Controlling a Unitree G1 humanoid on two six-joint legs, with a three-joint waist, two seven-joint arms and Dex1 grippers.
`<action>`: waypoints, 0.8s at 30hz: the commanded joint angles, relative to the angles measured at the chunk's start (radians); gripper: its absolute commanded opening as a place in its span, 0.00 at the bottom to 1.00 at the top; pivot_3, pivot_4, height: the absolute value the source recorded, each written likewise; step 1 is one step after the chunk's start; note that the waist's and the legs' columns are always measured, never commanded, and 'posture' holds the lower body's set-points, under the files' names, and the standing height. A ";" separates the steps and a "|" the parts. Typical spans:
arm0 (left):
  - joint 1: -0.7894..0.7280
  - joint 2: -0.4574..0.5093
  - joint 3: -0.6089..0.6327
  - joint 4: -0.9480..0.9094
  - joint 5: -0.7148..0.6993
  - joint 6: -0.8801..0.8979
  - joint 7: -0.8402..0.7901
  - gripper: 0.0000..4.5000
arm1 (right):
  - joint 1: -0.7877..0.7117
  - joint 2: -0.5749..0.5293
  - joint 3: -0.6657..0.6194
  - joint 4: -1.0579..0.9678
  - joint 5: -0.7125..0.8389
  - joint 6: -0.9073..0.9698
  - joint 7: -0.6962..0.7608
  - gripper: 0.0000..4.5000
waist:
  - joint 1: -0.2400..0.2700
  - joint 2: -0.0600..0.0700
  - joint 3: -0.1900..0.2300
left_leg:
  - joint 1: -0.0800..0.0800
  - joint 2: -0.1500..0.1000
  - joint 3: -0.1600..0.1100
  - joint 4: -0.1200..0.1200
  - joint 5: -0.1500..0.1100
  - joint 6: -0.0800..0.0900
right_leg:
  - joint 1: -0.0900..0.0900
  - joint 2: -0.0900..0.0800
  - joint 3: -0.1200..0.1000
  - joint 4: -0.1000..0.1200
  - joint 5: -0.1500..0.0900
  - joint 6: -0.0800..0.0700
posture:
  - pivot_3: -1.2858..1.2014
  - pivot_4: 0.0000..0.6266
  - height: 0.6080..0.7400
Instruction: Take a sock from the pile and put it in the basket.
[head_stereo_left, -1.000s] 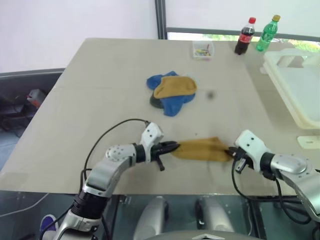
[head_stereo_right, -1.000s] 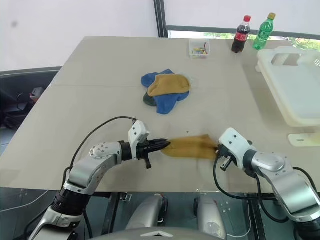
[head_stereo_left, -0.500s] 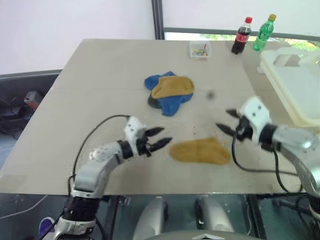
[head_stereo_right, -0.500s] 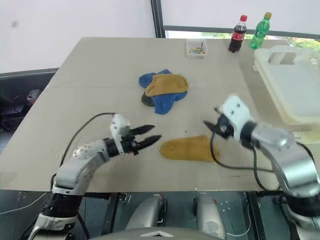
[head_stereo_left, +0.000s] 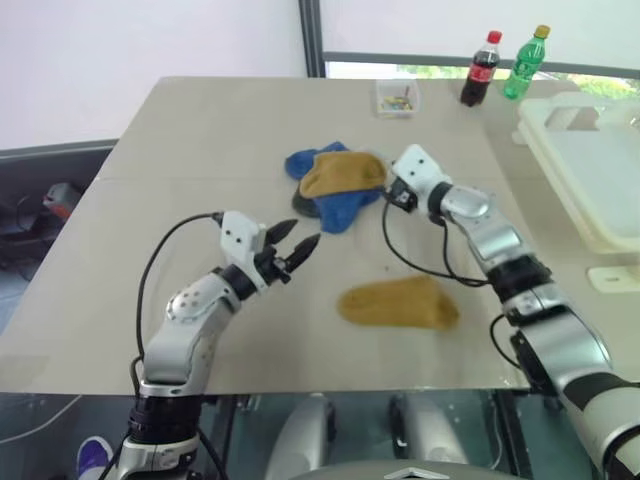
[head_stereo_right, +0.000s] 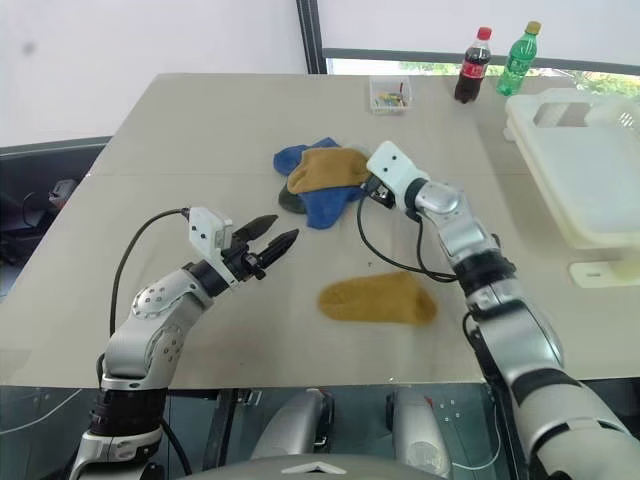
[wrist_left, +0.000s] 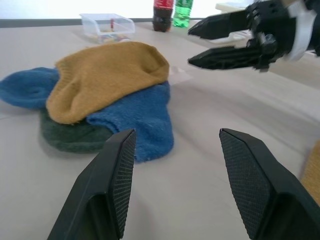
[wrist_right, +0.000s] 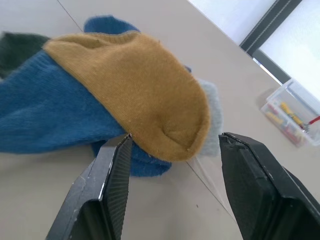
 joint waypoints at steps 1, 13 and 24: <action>-0.010 0.012 0.028 -0.055 0.011 0.007 0.051 0.64 | -0.084 0.041 -0.013 0.180 -0.045 -0.132 -0.062 0.63 | -0.005 0.000 0.000 | 0.000 0.000 0.001 0.000 0.001 -0.002 | 0.000 -0.001 0.001 0.000 0.000 0.000 | 0.52 0.24 1.00; -0.305 -0.019 -0.044 0.292 0.154 -0.021 0.142 0.65 | 0.409 -0.120 -0.116 -0.739 0.249 0.129 0.274 0.98 | 0.022 0.000 0.000 | -0.003 -0.001 -0.003 0.000 -0.001 0.002 | -0.001 -0.001 -0.002 0.000 0.000 0.000 | 0.52 0.24 1.00; -0.603 -0.015 -0.118 0.791 0.232 -0.186 -0.039 0.65 | 0.851 -0.313 -0.375 -1.513 0.454 0.641 0.112 0.98 | 0.020 0.000 0.000 | 0.000 -0.001 -0.002 0.002 -0.001 0.002 | 0.001 0.000 -0.003 0.001 0.000 0.001 | 0.52 0.24 1.00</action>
